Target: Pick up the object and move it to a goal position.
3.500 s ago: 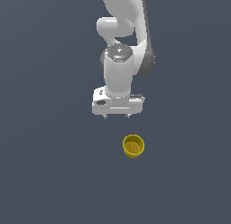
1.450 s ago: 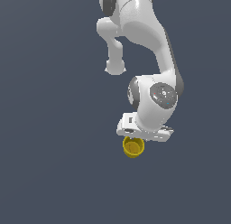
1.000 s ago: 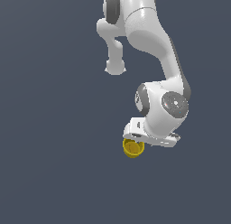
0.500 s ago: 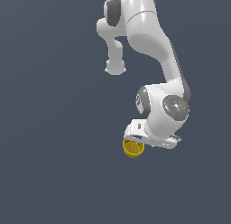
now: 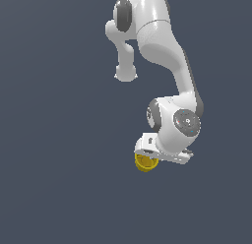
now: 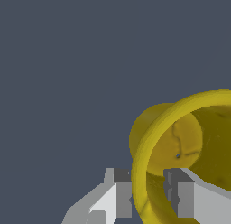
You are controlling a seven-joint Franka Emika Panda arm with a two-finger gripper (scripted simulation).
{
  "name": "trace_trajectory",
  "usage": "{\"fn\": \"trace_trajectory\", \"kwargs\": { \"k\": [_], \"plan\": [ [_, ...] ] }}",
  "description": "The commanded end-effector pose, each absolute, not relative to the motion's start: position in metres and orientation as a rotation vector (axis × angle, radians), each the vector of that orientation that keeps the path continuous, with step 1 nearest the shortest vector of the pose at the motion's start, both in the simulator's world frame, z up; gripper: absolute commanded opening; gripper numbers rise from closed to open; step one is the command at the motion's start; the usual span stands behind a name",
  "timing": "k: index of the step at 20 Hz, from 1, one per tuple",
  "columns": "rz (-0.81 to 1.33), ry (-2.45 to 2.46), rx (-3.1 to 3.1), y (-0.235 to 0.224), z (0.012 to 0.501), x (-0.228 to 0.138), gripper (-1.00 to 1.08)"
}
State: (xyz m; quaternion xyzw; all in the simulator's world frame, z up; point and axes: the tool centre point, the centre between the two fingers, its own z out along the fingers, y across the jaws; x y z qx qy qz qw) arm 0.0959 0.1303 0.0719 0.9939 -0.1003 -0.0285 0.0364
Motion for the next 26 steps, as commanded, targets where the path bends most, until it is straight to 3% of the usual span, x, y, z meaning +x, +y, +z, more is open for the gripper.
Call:
{"fn": "trace_trajectory", "kwargs": {
  "k": [1,15,26],
  "plan": [
    [-0.090,-0.307,3.052,0.131,0.071,0.095,-1.00],
    [-0.088,-0.309,3.052,0.139,0.080,0.088,-1.00],
    [-0.088,-0.308,3.051,0.192,0.125,0.042,-1.00]
  ]
}}
